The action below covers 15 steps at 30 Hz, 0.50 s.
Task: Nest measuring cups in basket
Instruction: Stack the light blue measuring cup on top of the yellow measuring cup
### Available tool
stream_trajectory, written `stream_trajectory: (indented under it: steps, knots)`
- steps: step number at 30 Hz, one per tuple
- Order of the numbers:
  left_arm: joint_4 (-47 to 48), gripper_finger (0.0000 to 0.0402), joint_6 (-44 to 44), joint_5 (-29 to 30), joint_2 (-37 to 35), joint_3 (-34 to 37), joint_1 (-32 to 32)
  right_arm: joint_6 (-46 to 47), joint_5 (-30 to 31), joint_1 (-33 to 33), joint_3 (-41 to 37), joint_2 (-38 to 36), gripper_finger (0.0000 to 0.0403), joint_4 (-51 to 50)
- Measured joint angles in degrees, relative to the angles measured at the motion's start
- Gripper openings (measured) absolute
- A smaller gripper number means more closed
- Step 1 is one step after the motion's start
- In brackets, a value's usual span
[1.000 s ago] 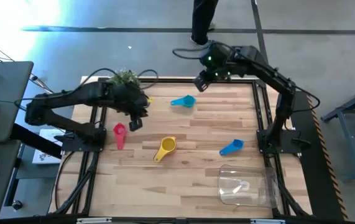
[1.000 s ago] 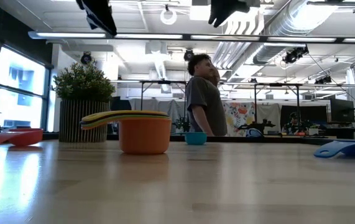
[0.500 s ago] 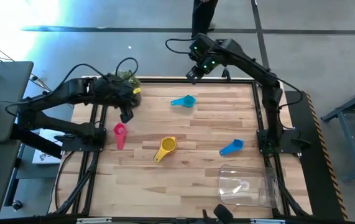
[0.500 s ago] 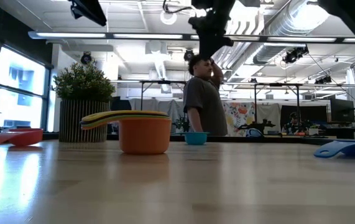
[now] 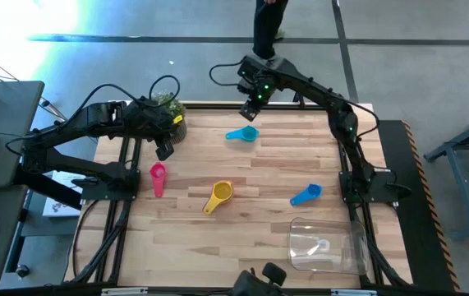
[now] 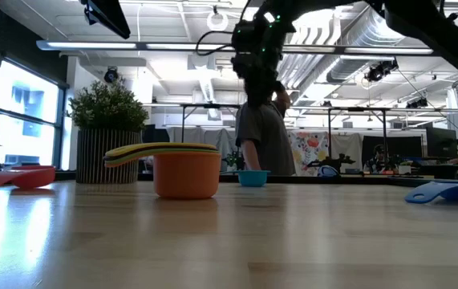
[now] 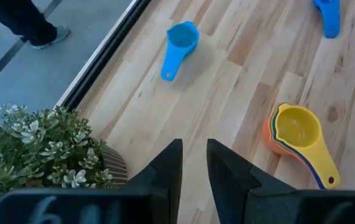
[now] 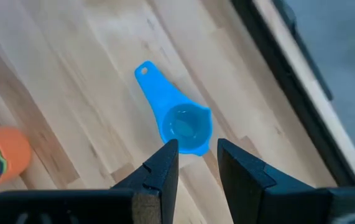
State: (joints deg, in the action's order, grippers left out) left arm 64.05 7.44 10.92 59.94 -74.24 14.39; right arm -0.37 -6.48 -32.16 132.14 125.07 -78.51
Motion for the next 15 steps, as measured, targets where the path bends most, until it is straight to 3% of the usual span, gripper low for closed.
stream_trajectory:
  steps: [15]
  knots:
    - [0.0, 0.0062, -4.0, 0.8, 0.0, 0.0, 0.9, -3.8, -0.4, 0.0, 0.0, 8.0, 0.0103, -0.1]
